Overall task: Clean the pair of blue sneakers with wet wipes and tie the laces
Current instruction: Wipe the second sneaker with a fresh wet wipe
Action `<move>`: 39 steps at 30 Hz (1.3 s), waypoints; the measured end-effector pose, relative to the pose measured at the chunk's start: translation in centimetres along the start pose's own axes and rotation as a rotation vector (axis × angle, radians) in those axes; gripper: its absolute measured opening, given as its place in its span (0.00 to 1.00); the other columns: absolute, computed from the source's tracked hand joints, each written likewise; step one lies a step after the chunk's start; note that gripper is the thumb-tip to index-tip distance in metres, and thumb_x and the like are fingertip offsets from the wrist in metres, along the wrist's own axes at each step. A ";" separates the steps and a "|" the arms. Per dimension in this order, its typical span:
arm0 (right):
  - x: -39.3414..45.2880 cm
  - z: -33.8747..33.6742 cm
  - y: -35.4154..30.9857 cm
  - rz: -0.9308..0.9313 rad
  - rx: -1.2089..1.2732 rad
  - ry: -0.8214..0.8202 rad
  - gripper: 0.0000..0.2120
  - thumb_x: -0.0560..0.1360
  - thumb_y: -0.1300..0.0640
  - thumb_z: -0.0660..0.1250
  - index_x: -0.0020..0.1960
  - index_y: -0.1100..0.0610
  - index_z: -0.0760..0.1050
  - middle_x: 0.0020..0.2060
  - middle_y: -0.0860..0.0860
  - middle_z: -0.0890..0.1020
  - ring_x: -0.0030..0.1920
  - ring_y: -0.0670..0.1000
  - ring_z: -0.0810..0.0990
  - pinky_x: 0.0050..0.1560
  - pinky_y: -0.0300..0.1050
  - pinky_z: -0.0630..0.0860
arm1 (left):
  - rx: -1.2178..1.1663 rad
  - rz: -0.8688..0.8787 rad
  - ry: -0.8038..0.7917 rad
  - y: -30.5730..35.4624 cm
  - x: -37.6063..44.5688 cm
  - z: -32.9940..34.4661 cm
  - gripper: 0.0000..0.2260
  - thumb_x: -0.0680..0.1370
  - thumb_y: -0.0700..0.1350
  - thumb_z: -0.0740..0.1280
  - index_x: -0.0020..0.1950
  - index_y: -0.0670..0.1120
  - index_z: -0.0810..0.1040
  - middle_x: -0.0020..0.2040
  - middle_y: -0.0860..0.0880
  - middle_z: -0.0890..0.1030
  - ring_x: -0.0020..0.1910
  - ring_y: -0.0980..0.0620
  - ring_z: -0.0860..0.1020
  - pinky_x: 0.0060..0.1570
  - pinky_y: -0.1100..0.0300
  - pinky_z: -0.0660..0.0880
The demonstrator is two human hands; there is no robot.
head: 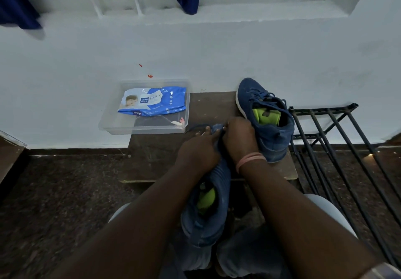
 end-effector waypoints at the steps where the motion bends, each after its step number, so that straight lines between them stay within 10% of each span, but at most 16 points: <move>1: -0.4 -0.2 -0.4 -0.005 -0.002 -0.008 0.10 0.80 0.63 0.61 0.47 0.62 0.80 0.47 0.58 0.83 0.48 0.58 0.83 0.42 0.44 0.73 | -0.009 -0.006 0.005 -0.1 0.0 -0.1 0.29 0.83 0.47 0.59 0.82 0.60 0.55 0.83 0.47 0.55 0.80 0.41 0.60 0.73 0.47 0.62; 14: -1.0 0.4 -1.8 0.002 0.045 -0.144 0.11 0.82 0.61 0.59 0.52 0.62 0.80 0.52 0.57 0.83 0.54 0.57 0.82 0.45 0.41 0.70 | -0.077 -0.053 0.055 -0.7 0.5 -0.1 0.26 0.84 0.47 0.58 0.81 0.60 0.58 0.83 0.48 0.58 0.79 0.43 0.63 0.73 0.48 0.63; 21: -9.5 -9.1 1.3 -0.144 0.203 0.359 0.08 0.74 0.62 0.66 0.52 0.54 0.75 0.58 0.51 0.71 0.42 0.52 0.77 0.33 0.48 0.76 | -0.145 -0.099 0.132 -0.7 0.1 -0.1 0.24 0.84 0.46 0.58 0.81 0.56 0.62 0.83 0.47 0.57 0.80 0.42 0.60 0.74 0.48 0.62; 34: -5.1 -5.7 6.9 -0.136 0.236 0.288 0.13 0.69 0.69 0.66 0.50 0.56 0.75 0.61 0.53 0.72 0.49 0.59 0.79 0.40 0.49 0.77 | -0.177 0.033 0.138 -1.0 3.0 -0.3 0.24 0.80 0.43 0.62 0.76 0.53 0.71 0.79 0.47 0.66 0.77 0.44 0.67 0.75 0.54 0.64; 39: -6.5 -5.7 7.5 -0.159 0.378 0.320 0.03 0.79 0.58 0.62 0.51 0.52 0.74 0.71 0.49 0.67 0.63 0.56 0.77 0.48 0.54 0.79 | -0.104 0.164 0.000 0.7 2.1 -1.0 0.25 0.80 0.36 0.63 0.77 0.51 0.71 0.80 0.46 0.65 0.78 0.47 0.65 0.69 0.70 0.56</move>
Point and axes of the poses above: each hand's wrist, its own x-axis towards the middle knuckle, its own z-axis out of the palm, y = z × x, the point moved 9 cm from there along x, towards the middle knuckle
